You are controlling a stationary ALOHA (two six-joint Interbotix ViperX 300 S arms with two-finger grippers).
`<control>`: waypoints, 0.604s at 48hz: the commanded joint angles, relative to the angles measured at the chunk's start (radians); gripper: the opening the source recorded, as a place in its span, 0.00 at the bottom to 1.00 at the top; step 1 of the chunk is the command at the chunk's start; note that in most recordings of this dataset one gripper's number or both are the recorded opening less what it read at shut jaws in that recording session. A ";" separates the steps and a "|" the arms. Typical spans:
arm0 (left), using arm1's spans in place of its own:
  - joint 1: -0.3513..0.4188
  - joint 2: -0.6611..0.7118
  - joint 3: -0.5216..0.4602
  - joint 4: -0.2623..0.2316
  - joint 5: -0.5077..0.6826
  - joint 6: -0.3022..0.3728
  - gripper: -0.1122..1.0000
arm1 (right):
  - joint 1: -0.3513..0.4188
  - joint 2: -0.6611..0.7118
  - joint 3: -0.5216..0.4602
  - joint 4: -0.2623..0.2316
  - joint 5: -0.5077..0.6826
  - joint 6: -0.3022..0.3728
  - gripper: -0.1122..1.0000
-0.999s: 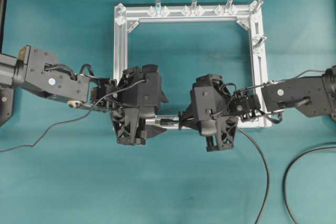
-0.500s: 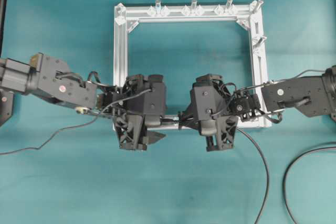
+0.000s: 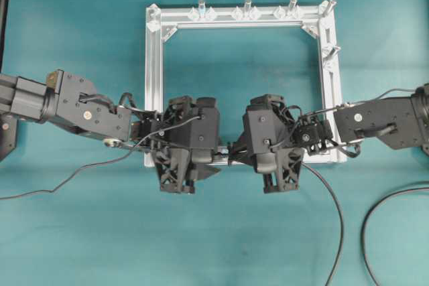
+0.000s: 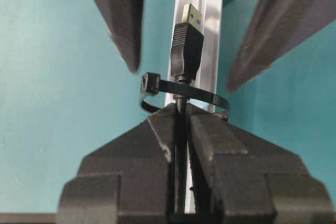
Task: Insert the wire through the string loop located in the center.
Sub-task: 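Move the left gripper to the plug emerging from the loop, then close the left gripper on the plug and open the right gripper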
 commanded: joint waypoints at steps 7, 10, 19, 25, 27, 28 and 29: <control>0.005 -0.020 -0.021 0.005 -0.031 0.009 0.26 | -0.003 -0.014 -0.006 0.000 -0.009 -0.003 0.16; 0.003 -0.020 -0.014 0.003 -0.029 0.006 0.25 | -0.002 -0.014 -0.006 -0.002 -0.009 -0.003 0.16; 0.000 -0.029 0.003 0.003 -0.025 0.006 0.25 | -0.003 -0.014 -0.006 -0.002 -0.009 -0.003 0.16; -0.002 -0.031 0.005 0.003 -0.018 0.005 0.25 | -0.002 -0.014 -0.008 -0.002 -0.009 -0.003 0.16; -0.003 -0.031 0.005 0.003 -0.014 0.003 0.25 | -0.002 -0.014 -0.006 -0.002 -0.009 -0.003 0.16; -0.002 -0.031 0.005 0.003 -0.012 0.003 0.25 | -0.002 -0.014 -0.008 -0.002 -0.009 -0.003 0.16; -0.003 -0.031 0.005 0.005 -0.011 0.003 0.25 | -0.002 -0.014 -0.006 -0.002 -0.009 -0.003 0.16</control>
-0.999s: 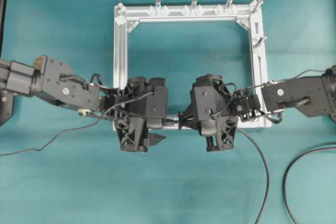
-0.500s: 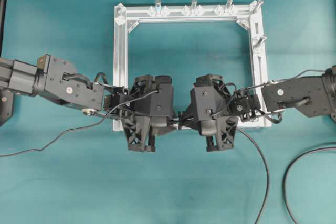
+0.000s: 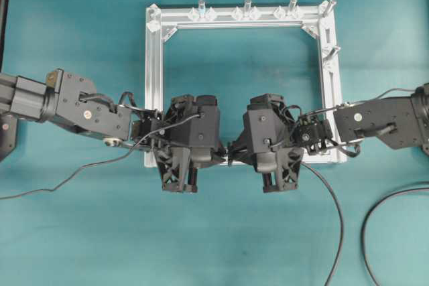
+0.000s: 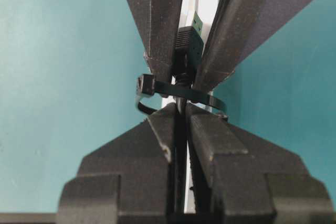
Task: Insert the wire through the string loop located in the center.
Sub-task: 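Close the left gripper on the plug and open the right gripper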
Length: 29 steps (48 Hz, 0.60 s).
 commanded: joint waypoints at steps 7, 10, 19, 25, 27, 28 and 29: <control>-0.005 -0.029 -0.003 0.002 0.015 0.000 0.25 | 0.002 -0.014 -0.006 -0.002 -0.006 -0.002 0.16; -0.005 -0.029 -0.003 0.002 0.015 0.000 0.25 | 0.002 -0.014 -0.005 -0.002 -0.006 -0.003 0.16; -0.005 -0.029 -0.003 0.002 0.015 0.000 0.25 | 0.002 -0.015 0.002 -0.002 -0.006 -0.003 0.16; -0.005 -0.032 -0.005 0.002 0.015 0.000 0.25 | 0.002 -0.014 0.005 -0.002 -0.006 -0.002 0.17; -0.006 -0.035 -0.003 0.002 0.017 0.000 0.25 | 0.002 -0.014 0.005 -0.002 -0.006 -0.002 0.17; -0.006 -0.035 -0.003 0.002 0.015 0.002 0.25 | 0.002 -0.015 0.005 -0.002 -0.006 0.000 0.17; -0.005 -0.037 -0.003 0.003 0.015 0.002 0.25 | 0.002 -0.014 0.006 -0.002 -0.005 0.000 0.17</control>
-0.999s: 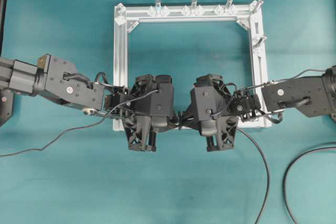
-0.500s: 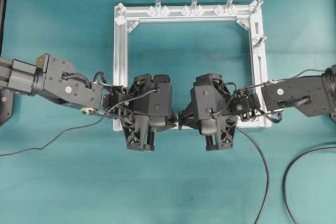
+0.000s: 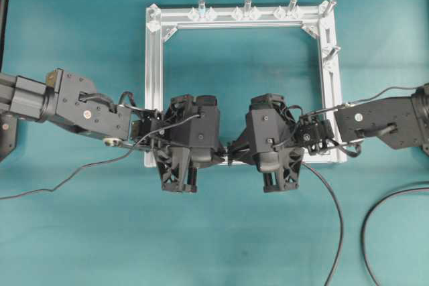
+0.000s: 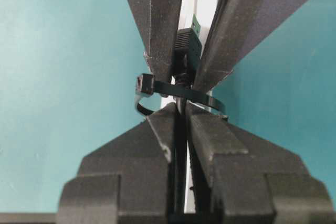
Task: Insert the wire through the string loop located in the center.
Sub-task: 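Close the left gripper on the plug and open the right gripper, then pull the cable leftward through the loop with the left gripper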
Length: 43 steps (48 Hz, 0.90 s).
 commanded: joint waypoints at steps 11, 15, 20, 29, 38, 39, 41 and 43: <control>-0.006 -0.034 -0.005 0.003 0.017 0.003 0.25 | 0.002 -0.014 -0.006 -0.002 0.014 0.003 0.48; -0.006 -0.034 -0.005 0.002 0.018 0.003 0.25 | 0.000 -0.014 -0.006 -0.002 0.029 0.002 0.70; -0.005 -0.034 -0.005 0.002 0.017 0.003 0.25 | 0.002 -0.014 -0.006 -0.002 0.031 0.002 0.71; -0.006 -0.034 -0.005 0.002 0.018 0.003 0.25 | 0.002 -0.017 -0.006 -0.002 0.032 0.002 0.71; -0.006 -0.041 -0.002 0.002 0.025 0.002 0.25 | 0.002 -0.031 -0.002 -0.002 0.035 0.000 0.71; -0.005 -0.043 -0.002 0.003 0.029 0.002 0.25 | 0.002 -0.034 -0.002 -0.002 0.035 0.000 0.71; -0.005 -0.051 0.000 0.003 0.038 0.006 0.25 | 0.002 -0.038 0.002 -0.002 0.035 0.000 0.71; -0.005 -0.061 0.002 0.002 0.051 0.008 0.25 | 0.002 -0.043 0.005 -0.002 0.035 0.000 0.71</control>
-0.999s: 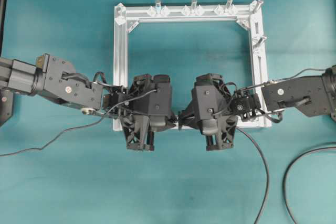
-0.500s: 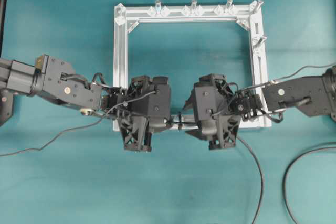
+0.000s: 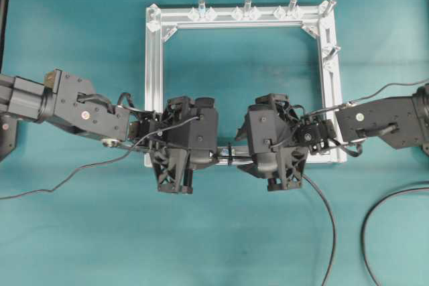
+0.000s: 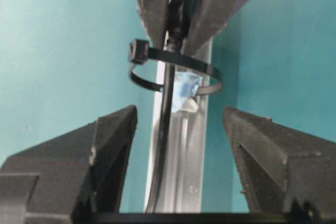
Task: Insert the wire through the string loop located in the center.
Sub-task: 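Pull the cable leftward through the loop with the left gripper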
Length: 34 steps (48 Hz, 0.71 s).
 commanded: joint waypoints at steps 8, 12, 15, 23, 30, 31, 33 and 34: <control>0.000 -0.104 0.014 0.003 0.063 0.008 0.25 | 0.003 -0.060 0.012 -0.002 -0.003 -0.002 0.71; -0.002 -0.138 0.037 0.002 0.092 0.005 0.25 | 0.002 -0.072 0.023 -0.002 -0.003 -0.002 0.71; -0.002 -0.158 0.055 0.002 0.103 0.002 0.25 | 0.003 -0.077 0.029 -0.002 -0.003 -0.002 0.71; -0.005 -0.209 0.103 -0.002 0.123 -0.008 0.25 | 0.003 -0.087 0.043 -0.002 -0.003 -0.002 0.71; -0.017 -0.242 0.140 -0.003 0.169 -0.017 0.25 | 0.003 -0.089 0.044 -0.002 -0.003 -0.002 0.71; -0.020 -0.247 0.144 -0.003 0.176 -0.017 0.25 | 0.003 -0.089 0.044 -0.002 -0.003 -0.002 0.71; -0.025 -0.258 0.153 -0.003 0.189 -0.017 0.25 | 0.003 -0.089 0.044 -0.002 -0.003 -0.002 0.71; -0.026 -0.262 0.161 -0.003 0.196 -0.018 0.25 | 0.003 -0.089 0.044 -0.002 -0.003 -0.002 0.71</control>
